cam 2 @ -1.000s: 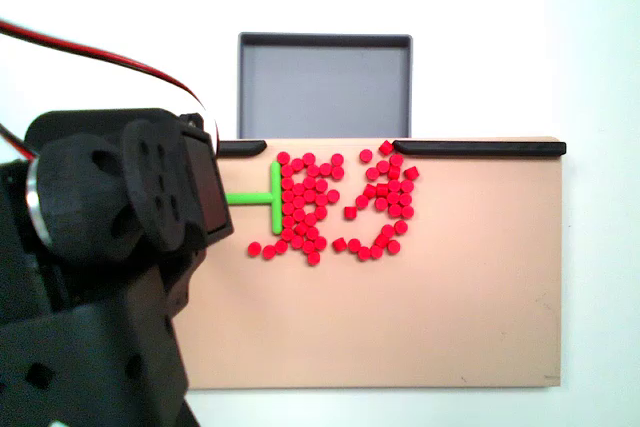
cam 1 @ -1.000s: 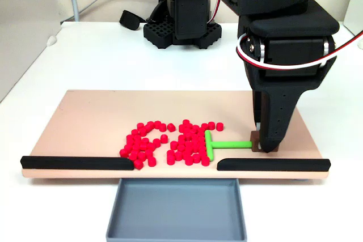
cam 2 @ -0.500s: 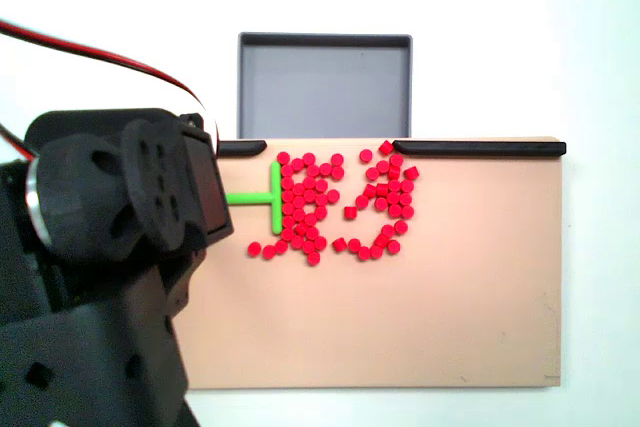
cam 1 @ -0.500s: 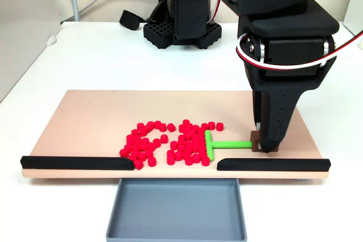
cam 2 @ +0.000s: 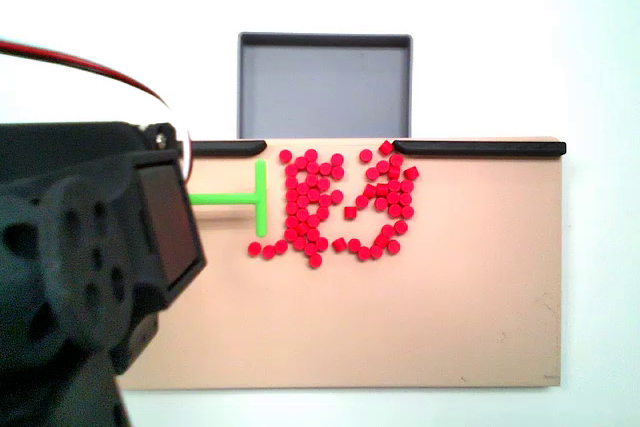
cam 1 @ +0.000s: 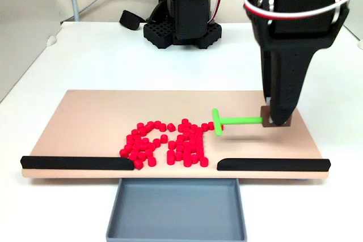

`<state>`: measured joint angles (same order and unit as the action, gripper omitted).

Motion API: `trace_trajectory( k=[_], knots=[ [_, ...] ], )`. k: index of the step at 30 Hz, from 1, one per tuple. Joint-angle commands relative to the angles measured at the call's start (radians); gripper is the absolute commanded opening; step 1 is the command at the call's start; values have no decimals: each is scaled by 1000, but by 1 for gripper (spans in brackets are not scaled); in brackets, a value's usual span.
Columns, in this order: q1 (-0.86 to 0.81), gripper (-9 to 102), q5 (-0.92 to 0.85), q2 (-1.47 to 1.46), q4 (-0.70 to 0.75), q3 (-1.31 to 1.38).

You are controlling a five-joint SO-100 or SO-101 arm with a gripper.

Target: Gather the left side granules

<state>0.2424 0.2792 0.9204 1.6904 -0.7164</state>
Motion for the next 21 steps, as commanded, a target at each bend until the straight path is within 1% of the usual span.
trace_trajectory(
  k=[1,3,5,11,15,19,21],
  knots=[
    [9,0,-49,100,-2,-29],
    [8,0,-120,138,-2,-72],
    [2,0,-247,193,-2,-150],
    [-51,0,-750,380,-3,-394],
    [-126,0,-1009,466,-9,-468],
    [-221,0,-1378,558,-5,-561],
    [-264,0,-1520,592,-5,-594]
  ],
)
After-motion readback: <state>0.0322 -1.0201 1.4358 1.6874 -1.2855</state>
